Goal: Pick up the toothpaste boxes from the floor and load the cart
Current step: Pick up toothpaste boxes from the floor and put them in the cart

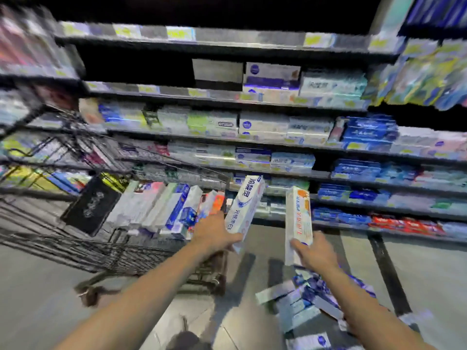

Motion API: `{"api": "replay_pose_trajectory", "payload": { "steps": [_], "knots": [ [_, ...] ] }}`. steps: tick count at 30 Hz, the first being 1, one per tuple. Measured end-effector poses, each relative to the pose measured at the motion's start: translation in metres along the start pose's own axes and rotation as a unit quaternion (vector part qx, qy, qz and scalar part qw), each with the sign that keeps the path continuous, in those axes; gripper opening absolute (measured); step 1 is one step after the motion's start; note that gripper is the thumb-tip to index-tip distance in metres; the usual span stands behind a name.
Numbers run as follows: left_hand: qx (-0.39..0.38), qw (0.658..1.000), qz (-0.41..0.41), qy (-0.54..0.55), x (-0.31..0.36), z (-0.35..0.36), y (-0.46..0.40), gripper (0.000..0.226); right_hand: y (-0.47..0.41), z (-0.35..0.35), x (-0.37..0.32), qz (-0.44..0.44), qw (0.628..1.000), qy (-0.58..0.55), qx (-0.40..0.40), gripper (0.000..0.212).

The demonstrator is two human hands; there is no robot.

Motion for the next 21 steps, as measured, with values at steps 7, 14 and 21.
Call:
{"api": "replay_pose_trajectory", "payload": {
  "steps": [7, 14, 21],
  "knots": [
    [0.015, 0.997, -0.072, -0.022, -0.132, -0.035, -0.039, 0.062, 0.008, 0.09, -0.125, -0.076, 0.995, 0.033, -0.059, 0.052],
    [-0.013, 0.994, -0.103, -0.04, -0.264, -0.053, -0.095, 0.069, 0.026, 0.189, -0.225, -0.084, 0.992, 0.033, -0.089, 0.052],
    [-0.041, 0.985, -0.144, -0.08, -0.37, -0.063, -0.136, 0.067, 0.049, 0.284, -0.301, -0.086, 0.983, 0.063, -0.148, 0.057]
  ]
}}
Point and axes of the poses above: each hand's wrist, its own y-axis away from the middle knuckle, its own z-axis out of the palm, x = y × z, the point moved 4 cm from there along -y, towards the middle knuckle, and after that the axes turned 14 degrees about x, right-handed, at the moved point
